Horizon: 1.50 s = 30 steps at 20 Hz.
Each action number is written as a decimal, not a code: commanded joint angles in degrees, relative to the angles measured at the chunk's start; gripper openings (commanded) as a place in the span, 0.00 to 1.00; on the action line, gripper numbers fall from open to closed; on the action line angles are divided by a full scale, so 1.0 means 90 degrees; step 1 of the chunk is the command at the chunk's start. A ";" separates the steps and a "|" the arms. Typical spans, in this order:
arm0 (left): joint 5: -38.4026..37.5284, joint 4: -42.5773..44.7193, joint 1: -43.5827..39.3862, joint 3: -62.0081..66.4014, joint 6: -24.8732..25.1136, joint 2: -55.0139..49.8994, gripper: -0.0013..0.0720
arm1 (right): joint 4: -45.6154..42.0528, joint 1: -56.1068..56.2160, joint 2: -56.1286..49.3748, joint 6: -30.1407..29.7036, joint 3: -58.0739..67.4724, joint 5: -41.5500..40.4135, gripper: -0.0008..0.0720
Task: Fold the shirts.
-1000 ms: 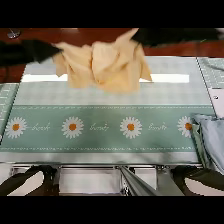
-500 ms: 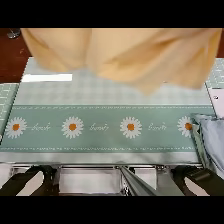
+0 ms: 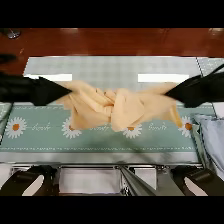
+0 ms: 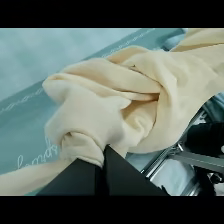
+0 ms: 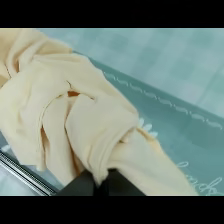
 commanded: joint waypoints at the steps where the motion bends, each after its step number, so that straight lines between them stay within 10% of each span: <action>1: 0.1392 0.0585 -0.0180 -0.1790 -0.0046 -0.0155 0.05 | -0.0969 -0.0012 0.0058 0.0573 -0.2310 -0.1394 0.05; 9: 0.2926 -0.0170 0.0017 -0.1914 -0.0121 -0.2754 0.06 | -0.1190 -0.0316 -0.1812 0.1938 -0.2931 -0.4286 0.07; 10: 0.2829 -0.0622 0.0000 -0.1724 -0.0119 -0.3041 0.23 | -0.0602 -0.0474 -0.2154 0.1685 -0.2713 -0.4267 0.33; 11: 0.2744 -0.0838 -0.0015 -0.1508 -0.0119 -0.3254 0.78 | 0.0097 -0.0636 -0.2450 0.1076 -0.2450 -0.4199 0.73; 12: 0.2477 -0.0697 0.0051 -0.1173 -0.0095 -0.3439 0.98 | 0.0639 -0.0848 -0.2679 0.0325 -0.2110 -0.3939 0.88; 19: 0.0481 -0.0233 0.2380 -0.0896 -0.0141 -0.2951 0.98 | -0.0002 -0.3718 -0.1630 -0.0823 -0.1445 -0.1528 0.87; 24: 0.1081 -0.2057 0.1753 -0.4010 0.1008 -0.2565 0.98 | 0.1783 -0.4442 0.0075 -0.1069 -0.5015 -0.2844 0.87; 30: 0.3031 -0.3045 0.0029 -0.4551 0.1010 -0.2737 0.98 | 0.2455 -0.3723 0.0549 -0.1350 -0.6295 -0.2956 0.87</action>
